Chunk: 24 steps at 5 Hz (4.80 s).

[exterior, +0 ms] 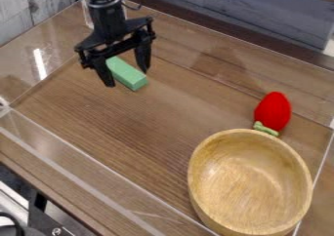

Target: Put the green block in the brown bowl

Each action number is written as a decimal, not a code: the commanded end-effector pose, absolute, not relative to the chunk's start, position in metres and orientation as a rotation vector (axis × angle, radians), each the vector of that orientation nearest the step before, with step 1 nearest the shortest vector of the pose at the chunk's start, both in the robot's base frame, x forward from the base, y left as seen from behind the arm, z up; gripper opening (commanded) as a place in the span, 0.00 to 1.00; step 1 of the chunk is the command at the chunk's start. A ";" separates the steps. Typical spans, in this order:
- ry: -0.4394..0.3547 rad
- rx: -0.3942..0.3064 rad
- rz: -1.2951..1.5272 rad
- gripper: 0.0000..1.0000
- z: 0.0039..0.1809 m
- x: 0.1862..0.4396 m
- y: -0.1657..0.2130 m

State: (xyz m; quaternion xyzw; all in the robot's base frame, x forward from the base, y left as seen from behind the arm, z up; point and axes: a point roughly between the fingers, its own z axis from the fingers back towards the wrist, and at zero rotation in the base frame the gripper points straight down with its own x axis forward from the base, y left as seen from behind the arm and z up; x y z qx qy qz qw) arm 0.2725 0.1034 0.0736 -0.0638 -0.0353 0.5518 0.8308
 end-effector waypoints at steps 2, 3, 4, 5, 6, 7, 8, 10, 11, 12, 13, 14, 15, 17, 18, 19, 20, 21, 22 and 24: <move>-0.179 -0.117 1.283 1.00 0.063 0.288 0.115; -0.214 -0.088 1.297 1.00 0.057 0.294 0.114; -0.237 -0.066 1.212 1.00 0.064 0.302 0.131; -0.241 -0.044 1.144 1.00 0.074 0.308 0.146; -0.240 -0.015 1.155 1.00 0.069 0.303 0.142; -0.235 0.009 1.168 1.00 0.063 0.299 0.134; -0.219 0.024 1.188 1.00 0.064 0.301 0.137; -0.187 0.032 1.207 1.00 0.046 0.311 0.134; -0.160 0.027 1.170 1.00 0.033 0.316 0.129; -0.132 0.041 1.161 1.00 0.032 0.309 0.132; -0.128 0.041 1.181 0.00 0.033 0.307 0.130; -0.126 0.024 1.202 0.00 0.048 0.304 0.125; -0.123 -0.004 1.141 0.00 0.067 0.299 0.109; -0.103 -0.059 1.023 0.00 0.100 0.285 0.060; -0.086 -0.069 0.966 0.00 0.102 0.274 0.028; -0.067 -0.072 0.963 0.00 0.108 0.260 -0.010; -0.048 -0.074 0.985 0.00 0.108 0.243 -0.054; -0.030 -0.074 0.975 0.00 0.094 0.220 -0.095; -0.009 -0.086 0.924 0.00 0.079 0.198 -0.122; 0.055 -0.122 0.795 0.00 0.068 0.181 -0.139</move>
